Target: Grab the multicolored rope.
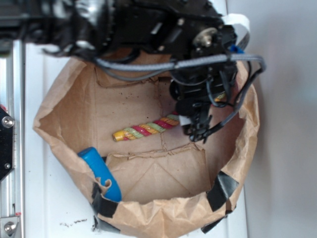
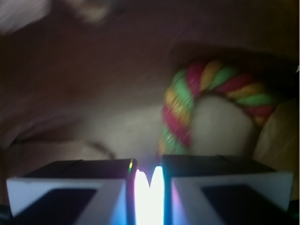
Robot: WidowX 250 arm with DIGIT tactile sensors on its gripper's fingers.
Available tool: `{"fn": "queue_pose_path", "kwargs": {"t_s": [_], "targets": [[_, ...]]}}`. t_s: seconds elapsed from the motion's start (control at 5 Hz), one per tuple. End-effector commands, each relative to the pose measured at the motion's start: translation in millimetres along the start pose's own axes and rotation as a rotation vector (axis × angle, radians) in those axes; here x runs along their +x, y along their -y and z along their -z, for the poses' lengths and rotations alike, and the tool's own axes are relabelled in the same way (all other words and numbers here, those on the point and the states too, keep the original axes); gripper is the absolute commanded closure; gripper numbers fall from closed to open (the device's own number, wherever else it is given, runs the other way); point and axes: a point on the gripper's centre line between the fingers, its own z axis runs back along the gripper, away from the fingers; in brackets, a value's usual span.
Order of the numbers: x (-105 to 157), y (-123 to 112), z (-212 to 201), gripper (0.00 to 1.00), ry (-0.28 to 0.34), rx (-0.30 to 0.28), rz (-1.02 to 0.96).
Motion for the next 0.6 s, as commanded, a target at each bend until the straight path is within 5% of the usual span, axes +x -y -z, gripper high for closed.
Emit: {"fn": "queue_pose_path", "kwargs": {"t_s": [0.0, 0.2, 0.4], "targets": [[5.2, 4.4, -23.8, 0.45, 0.102, 0.026, 0.067], [7.8, 8.7, -11.3, 0.0, 0.089, 0.046, 0.067], [11.0, 7.0, 3.6, 0.0, 0.091, 0.053, 0.092]]}}
